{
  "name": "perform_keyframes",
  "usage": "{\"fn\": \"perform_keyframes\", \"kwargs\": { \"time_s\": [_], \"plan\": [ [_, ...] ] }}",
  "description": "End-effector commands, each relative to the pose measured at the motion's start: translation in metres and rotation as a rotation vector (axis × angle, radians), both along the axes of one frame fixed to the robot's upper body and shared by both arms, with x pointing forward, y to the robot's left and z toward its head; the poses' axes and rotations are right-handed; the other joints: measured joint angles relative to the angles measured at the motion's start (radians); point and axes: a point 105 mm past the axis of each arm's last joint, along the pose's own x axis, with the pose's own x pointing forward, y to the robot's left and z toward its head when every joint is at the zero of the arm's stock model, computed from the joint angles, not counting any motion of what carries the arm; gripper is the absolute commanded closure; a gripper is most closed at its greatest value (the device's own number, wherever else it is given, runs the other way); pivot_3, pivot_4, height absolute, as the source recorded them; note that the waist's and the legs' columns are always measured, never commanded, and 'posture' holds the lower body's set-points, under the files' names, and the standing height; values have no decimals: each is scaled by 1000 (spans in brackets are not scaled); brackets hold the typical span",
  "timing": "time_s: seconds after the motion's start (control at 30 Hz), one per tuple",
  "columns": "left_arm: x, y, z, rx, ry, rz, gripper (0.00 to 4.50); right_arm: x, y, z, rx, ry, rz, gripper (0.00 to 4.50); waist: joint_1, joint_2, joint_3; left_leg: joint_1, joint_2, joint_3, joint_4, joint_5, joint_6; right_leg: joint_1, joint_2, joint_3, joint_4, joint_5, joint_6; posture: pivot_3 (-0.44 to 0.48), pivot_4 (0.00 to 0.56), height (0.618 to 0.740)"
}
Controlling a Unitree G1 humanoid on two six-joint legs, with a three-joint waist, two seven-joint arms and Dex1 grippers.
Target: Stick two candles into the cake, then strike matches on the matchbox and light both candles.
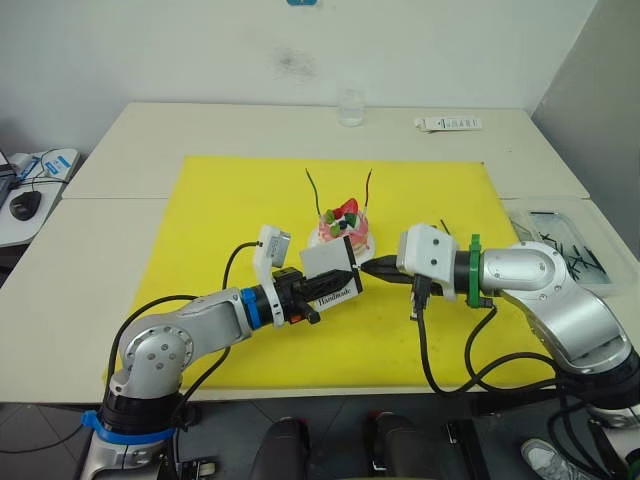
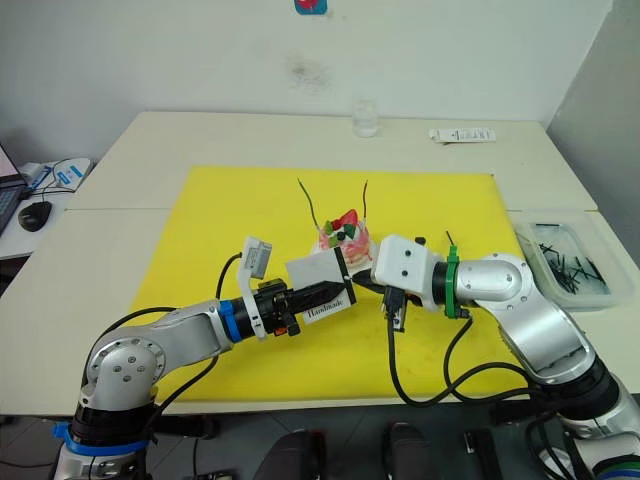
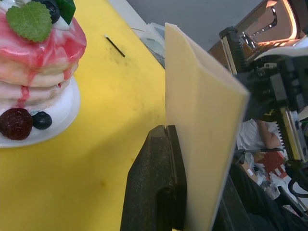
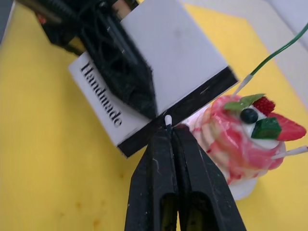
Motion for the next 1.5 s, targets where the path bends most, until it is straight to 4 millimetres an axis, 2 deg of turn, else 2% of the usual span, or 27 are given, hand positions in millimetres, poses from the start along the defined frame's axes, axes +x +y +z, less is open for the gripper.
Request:
{"fn": "perform_keyframes", "kwargs": {
  "time_s": [0.03, 0.17, 0.33, 0.47, 0.67, 1.07, 1.4, 1.5],
  "plan": [
    [2, 4, 36, -125, -82, -22, 4500, -28, -12, -13, -127, 101, 120, 4492, 5, -1, 0, 0, 0, 0, 0, 0, 0, 0, 0, 0, 0, 0, 0, 0, 150, 740],
    [12, 10, 48, -178, -80, -9, 4500, -36, -27, -1, -157, 130, 146, 4492, 12, 0, 0, 1, 0, 0, 1, 0, 0, 0, 0, -1, 0, 0, -1, 0, 150, 740],
    [11, 9, 42, -134, -82, -32, 4500, -11, -33, 24, -66, 60, 45, 4492, 12, -1, 0, 2, 1, 0, 1, 0, 0, 1, 1, 0, 1, -1, -2, 0, 150, 740],
    [6, 8, 36, -113, -74, -51, 4500, 1, -35, 34, -11, 17, -10, 4492, 16, -1, 0, 1, 0, 0, 1, 0, 0, 1, 1, 0, 0, -1, -3, 0, 150, 740],
    [6, 6, 32, -98, -72, -55, 4500, 5, -29, 40, 48, -21, -24, 4492, 16, -1, 0, 0, 0, 0, 1, 0, 0, 0, 0, 0, 0, 0, 0, 0, 150, 740],
    [6, -1, 31, -105, -62, -60, 4500, 2, -1, 45, 111, -74, 36, 4492, 16, -1, 0, 1, 0, 0, 1, 0, 0, 1, 1, 0, 1, 1, 1, 0, 150, 740],
    [7, 3, 30, -98, -60, -44, 4500, 7, 2, 49, 119, -88, 37, 4492, 16, -1, 0, 1, 0, 0, 1, 0, 0, 1, 1, 0, 1, 1, 1, 0, 150, 740],
    [10, 14, 27, -78, -52, -8, 4500, 7, -2, 51, 111, -89, 32, 4492, 15, -1, 0, 1, 1, 0, 1, 0, 0, 1, 1, 0, 1, 1, 1, 0, 150, 740]
  ]
}}
